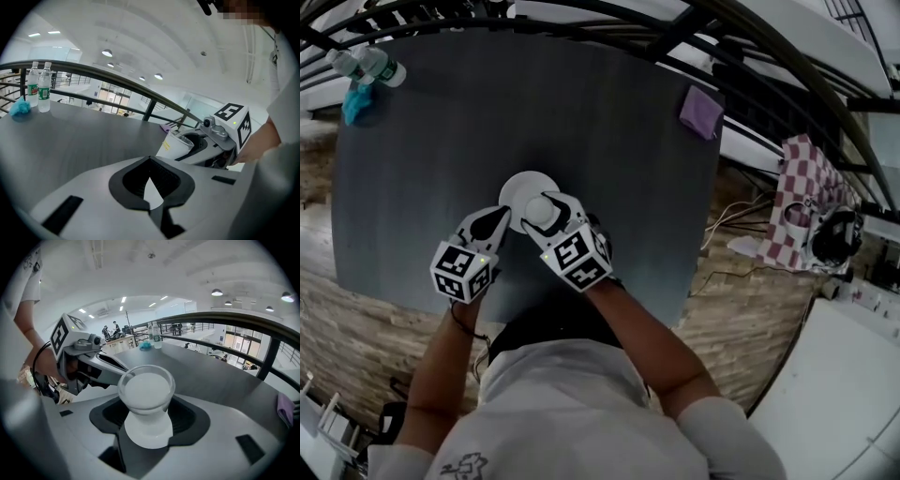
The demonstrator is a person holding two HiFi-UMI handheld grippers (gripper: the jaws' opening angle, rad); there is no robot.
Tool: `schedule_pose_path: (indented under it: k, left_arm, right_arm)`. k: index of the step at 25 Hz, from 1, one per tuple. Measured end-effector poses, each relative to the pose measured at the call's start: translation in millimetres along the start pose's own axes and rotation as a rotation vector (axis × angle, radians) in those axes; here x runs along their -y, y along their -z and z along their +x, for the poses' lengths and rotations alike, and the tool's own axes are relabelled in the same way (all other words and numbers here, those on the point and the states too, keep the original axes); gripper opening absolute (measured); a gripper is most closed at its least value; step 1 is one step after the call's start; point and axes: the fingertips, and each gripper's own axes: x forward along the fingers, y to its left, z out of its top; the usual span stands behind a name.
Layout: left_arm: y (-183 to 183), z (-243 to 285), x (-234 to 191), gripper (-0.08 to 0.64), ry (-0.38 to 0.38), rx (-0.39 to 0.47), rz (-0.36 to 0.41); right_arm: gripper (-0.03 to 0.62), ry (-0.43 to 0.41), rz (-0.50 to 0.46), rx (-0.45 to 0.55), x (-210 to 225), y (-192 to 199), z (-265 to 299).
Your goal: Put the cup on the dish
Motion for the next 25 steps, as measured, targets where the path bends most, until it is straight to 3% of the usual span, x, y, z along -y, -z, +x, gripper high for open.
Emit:
schedule_pose_path:
  k: [12,25]
  left_arm:
    - [30.4,29.7,-24.1,-0.002,-0.012,-0.037,0.008]
    - [47.4,33.6,-39.4,-0.002,-0.011,-0.037,-0.009]
  right_arm:
    - [0.264,0.0,0.005,-0.044,8.4,39.3,45.6]
    - [0.264,0.009,-0.058,-0.065,4.4,52.9,72.2]
